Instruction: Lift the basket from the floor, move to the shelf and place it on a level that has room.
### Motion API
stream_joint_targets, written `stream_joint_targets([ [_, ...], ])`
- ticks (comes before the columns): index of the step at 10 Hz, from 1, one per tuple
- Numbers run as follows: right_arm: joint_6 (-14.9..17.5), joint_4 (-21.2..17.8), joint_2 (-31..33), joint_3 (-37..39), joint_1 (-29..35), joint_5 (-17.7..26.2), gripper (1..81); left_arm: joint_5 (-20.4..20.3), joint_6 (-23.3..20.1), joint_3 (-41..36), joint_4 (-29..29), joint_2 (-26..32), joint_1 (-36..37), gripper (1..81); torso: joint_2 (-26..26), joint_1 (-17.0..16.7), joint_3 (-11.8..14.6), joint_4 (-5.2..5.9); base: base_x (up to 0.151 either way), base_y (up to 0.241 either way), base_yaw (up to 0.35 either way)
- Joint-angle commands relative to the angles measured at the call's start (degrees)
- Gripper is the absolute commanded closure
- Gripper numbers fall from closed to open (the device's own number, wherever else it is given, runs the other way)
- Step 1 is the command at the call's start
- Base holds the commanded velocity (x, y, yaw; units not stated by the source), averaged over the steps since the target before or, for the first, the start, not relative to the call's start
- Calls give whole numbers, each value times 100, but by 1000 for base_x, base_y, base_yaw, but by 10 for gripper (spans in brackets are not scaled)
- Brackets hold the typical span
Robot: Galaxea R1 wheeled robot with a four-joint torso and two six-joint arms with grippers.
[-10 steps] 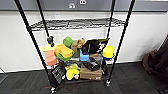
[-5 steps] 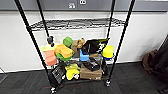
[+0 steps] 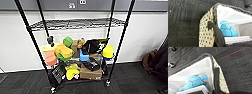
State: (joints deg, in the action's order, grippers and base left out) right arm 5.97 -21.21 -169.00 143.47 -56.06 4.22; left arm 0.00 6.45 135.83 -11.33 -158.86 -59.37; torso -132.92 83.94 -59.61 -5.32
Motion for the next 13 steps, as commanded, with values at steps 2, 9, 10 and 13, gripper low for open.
stream_joint_targets([
  [2, -61, -76, -93, 66, 565, 281, 811, 202, 14, -170, -1, 55, 553, 811, 0, 0, 0, 0, 0, 0, 0],
  [9, -263, -216, 820, -1357, 609, 229, 811, 492, 14, -1435, -72, 731, 562, 811, 573, -369, 0, 0, 0, 0, 0],
  [10, -281, -234, 961, -1610, 626, 177, 811, 483, 6, -1610, -54, 836, 571, 811, 595, -378, 0, 0, 0, 0, 0],
  [13, -290, -305, 1146, -1973, 662, -35, 811, 466, 6, -1761, -45, 925, 579, 811, 1045, -657, -2, 0, 0, 0, 0],
])
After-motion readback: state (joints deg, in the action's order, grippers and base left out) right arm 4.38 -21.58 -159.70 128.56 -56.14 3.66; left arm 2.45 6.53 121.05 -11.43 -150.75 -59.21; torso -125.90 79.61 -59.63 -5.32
